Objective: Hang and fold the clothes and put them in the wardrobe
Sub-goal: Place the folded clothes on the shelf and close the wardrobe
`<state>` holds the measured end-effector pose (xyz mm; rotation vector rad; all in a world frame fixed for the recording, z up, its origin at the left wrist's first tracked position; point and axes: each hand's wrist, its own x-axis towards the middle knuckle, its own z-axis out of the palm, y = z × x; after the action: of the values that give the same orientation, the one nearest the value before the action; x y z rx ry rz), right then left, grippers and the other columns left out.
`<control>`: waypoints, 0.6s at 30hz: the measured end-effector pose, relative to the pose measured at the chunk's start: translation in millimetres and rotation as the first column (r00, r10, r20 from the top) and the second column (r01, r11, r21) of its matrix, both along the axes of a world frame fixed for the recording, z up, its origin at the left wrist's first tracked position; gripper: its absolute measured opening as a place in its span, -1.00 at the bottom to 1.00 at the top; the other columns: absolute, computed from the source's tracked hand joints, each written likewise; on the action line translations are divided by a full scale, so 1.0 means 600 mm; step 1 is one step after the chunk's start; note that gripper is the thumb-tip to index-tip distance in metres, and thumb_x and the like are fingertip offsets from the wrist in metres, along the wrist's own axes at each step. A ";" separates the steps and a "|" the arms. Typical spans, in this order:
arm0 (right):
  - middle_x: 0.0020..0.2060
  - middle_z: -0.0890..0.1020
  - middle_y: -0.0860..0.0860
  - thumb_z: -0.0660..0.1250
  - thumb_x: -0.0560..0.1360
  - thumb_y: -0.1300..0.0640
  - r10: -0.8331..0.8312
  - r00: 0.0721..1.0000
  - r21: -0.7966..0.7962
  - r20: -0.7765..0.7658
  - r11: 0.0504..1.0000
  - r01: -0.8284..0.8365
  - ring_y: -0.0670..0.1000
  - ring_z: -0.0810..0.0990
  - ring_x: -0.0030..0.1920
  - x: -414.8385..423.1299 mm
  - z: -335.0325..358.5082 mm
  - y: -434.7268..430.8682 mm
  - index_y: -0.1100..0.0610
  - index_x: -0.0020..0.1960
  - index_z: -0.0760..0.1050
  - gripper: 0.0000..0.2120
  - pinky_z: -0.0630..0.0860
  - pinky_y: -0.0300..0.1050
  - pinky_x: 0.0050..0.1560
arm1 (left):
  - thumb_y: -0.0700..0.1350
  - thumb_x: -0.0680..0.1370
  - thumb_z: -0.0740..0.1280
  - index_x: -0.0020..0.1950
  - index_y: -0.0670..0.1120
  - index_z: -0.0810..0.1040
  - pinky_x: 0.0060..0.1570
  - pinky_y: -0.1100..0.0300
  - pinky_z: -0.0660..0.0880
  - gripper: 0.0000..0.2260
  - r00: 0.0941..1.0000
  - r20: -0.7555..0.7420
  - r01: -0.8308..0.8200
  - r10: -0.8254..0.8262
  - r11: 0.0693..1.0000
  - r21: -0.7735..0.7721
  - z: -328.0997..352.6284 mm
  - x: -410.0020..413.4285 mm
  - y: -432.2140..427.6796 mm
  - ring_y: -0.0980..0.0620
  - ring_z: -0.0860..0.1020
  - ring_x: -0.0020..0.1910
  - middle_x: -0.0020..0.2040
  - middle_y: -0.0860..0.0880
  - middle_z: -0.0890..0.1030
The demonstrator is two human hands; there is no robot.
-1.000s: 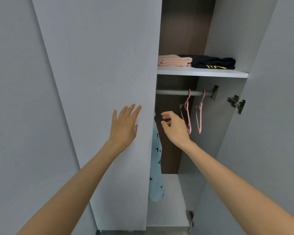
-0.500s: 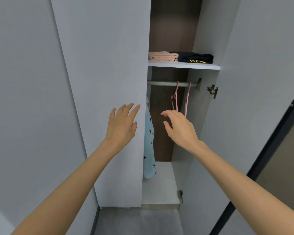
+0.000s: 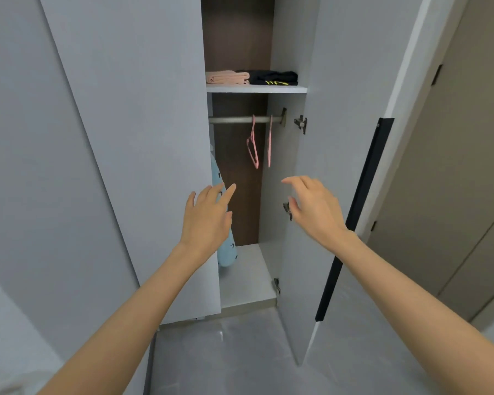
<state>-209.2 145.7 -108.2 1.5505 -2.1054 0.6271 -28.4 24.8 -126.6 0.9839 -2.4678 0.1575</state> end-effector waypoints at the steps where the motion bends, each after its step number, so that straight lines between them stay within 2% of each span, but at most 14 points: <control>1: 0.24 0.52 0.03 0.20 0.58 0.20 -0.018 1.000 -0.002 -0.013 1.000 0.018 0.08 0.51 0.15 -0.003 0.001 0.020 0.09 0.35 0.39 -0.66 0.47 -0.06 -0.04 | 0.03 0.62 0.13 0.54 0.06 0.05 0.47 -0.02 0.01 -0.49 1.000 0.003 0.019 -0.019 1.000 0.005 -0.002 -0.005 0.015 -0.04 0.13 0.50 0.53 -0.03 0.15; 5: 0.18 0.55 0.05 0.23 0.55 0.24 -0.102 0.994 -0.033 -0.050 0.994 0.100 0.11 0.51 0.13 -0.032 0.006 0.087 0.12 0.31 0.43 -0.67 0.46 0.00 -0.03 | 0.02 0.62 0.14 0.54 0.05 0.07 0.46 -0.03 0.02 -0.49 0.995 -0.010 0.101 -0.101 0.995 -0.010 -0.005 -0.041 0.066 -0.04 0.14 0.50 0.52 -0.03 0.17; 9: 0.19 0.54 0.06 0.27 0.50 0.28 -0.145 0.988 -0.066 -0.058 0.988 0.141 0.12 0.52 0.09 -0.083 0.007 0.134 0.13 0.28 0.44 -0.65 0.51 0.02 -0.11 | 0.04 0.61 0.13 0.54 0.05 0.06 0.47 -0.10 -0.08 -0.49 0.987 -0.012 0.158 -0.158 0.987 -0.008 -0.009 -0.106 0.106 -0.04 0.05 0.53 0.53 -0.01 0.15; 14: 0.33 0.42 0.15 0.32 0.46 0.30 -0.185 0.981 -0.104 -0.057 0.979 0.178 0.17 0.51 0.14 -0.169 -0.006 0.174 0.13 0.33 0.40 -0.55 0.53 0.06 -0.09 | 0.15 0.59 0.10 0.55 0.00 -0.04 0.46 -0.09 -0.07 -0.40 0.980 0.007 0.197 -0.197 0.980 0.008 -0.032 -0.210 0.141 -0.04 0.00 0.53 0.55 -0.01 0.09; 18: 0.43 0.29 0.16 0.30 0.51 0.20 -0.176 0.984 -0.101 -0.031 0.980 0.172 0.17 0.49 0.19 -0.257 -0.014 0.183 0.06 0.43 0.30 -0.50 0.59 0.07 -0.10 | 0.29 0.54 0.09 0.56 -0.03 -0.12 0.47 -0.08 -0.09 -0.26 0.976 0.007 0.218 -0.219 0.975 0.044 -0.048 -0.317 0.171 -0.03 -0.03 0.54 0.56 -0.02 0.03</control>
<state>-363.2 255.2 -116.5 1.2987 -2.1189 0.6216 -218.4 127.2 -155.3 0.7230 -2.5785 0.0373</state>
